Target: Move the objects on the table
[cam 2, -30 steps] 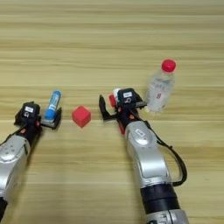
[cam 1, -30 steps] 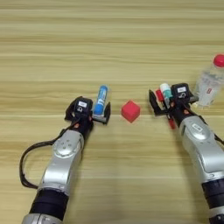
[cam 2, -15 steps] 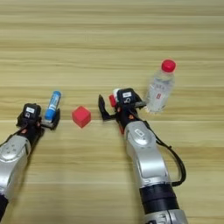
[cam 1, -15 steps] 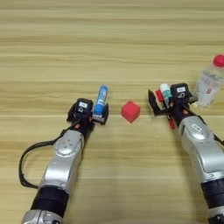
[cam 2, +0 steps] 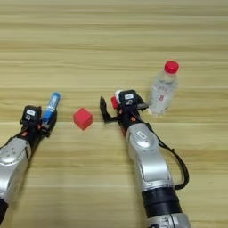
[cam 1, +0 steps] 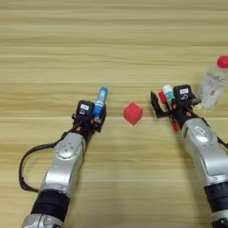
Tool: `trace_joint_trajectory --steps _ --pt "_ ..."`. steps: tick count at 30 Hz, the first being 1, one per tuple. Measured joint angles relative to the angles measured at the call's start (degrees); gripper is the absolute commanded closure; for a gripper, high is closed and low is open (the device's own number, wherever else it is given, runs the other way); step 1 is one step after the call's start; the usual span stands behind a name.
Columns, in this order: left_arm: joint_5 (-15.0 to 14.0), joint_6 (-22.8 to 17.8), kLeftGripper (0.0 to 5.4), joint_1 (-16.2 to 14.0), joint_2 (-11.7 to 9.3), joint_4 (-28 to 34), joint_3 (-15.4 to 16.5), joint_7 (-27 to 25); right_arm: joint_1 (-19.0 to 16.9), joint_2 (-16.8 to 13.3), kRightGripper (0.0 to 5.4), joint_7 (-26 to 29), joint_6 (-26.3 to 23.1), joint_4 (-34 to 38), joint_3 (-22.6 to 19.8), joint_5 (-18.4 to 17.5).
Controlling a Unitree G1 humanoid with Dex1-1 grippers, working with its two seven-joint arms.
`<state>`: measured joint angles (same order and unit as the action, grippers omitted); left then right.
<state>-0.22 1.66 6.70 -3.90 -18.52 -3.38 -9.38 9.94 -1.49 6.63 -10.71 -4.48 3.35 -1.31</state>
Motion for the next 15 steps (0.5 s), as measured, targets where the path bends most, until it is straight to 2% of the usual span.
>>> trace_joint_trajectory --steps 8,15 --pt "-0.1 0.4 4.04 -0.2 -0.1 0.0 0.0 -0.5 0.0 0.0 0.0 0.0 0.0 0.0 0.0 0.0" --pt "-0.5 1.0 4.04 -0.6 0.0 0.1 0.5 -1.2 0.0 0.2 0.0 -0.1 0.0 0.0 0.1 0.1"
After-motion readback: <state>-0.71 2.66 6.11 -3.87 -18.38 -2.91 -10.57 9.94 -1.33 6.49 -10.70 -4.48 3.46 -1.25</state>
